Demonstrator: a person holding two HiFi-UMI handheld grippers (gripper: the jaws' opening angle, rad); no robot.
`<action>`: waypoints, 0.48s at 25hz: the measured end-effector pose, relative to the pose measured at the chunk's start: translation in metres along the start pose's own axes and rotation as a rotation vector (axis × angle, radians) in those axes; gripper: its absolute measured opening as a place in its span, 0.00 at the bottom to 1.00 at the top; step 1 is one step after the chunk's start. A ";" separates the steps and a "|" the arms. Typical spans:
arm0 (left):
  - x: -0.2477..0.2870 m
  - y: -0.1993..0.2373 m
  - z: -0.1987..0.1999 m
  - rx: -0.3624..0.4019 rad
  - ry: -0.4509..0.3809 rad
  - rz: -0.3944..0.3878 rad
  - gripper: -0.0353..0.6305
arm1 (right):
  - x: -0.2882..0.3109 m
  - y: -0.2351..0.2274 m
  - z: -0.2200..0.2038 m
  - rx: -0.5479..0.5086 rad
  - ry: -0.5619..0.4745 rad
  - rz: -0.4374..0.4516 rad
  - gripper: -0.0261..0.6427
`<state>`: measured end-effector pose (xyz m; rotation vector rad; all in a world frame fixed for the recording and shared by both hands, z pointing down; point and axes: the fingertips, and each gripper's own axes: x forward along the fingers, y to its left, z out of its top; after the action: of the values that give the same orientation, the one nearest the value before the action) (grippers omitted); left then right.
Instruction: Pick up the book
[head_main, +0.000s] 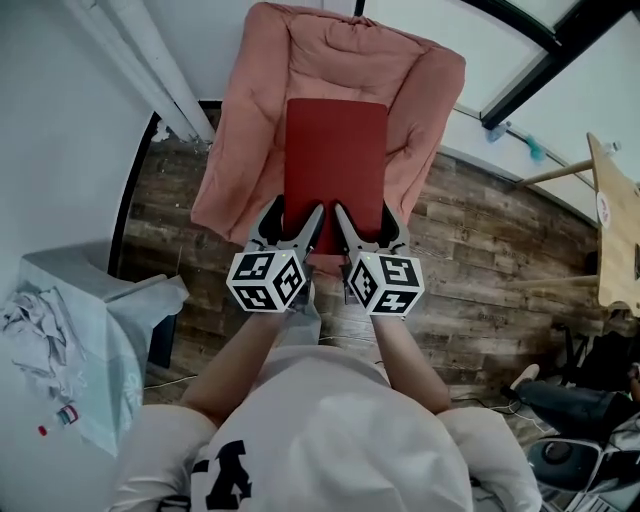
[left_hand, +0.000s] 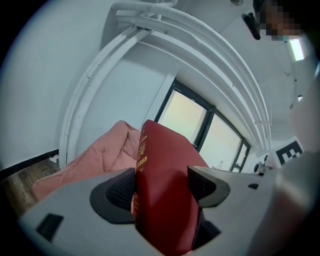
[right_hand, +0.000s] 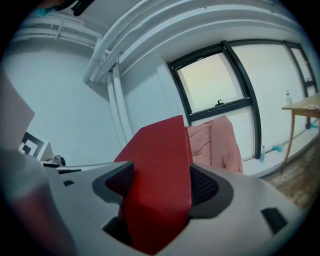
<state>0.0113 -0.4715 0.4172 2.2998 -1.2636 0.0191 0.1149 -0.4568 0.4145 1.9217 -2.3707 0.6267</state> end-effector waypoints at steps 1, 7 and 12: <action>-0.003 -0.003 0.002 0.002 -0.007 -0.002 0.52 | -0.004 0.002 0.003 -0.002 -0.006 0.000 0.55; -0.020 -0.023 0.019 0.033 -0.061 -0.019 0.52 | -0.026 0.009 0.024 -0.018 -0.059 0.008 0.55; -0.037 -0.039 0.028 0.052 -0.096 -0.029 0.52 | -0.046 0.016 0.035 -0.029 -0.093 0.013 0.55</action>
<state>0.0151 -0.4382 0.3673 2.3888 -1.2917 -0.0701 0.1189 -0.4224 0.3654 1.9674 -2.4345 0.5117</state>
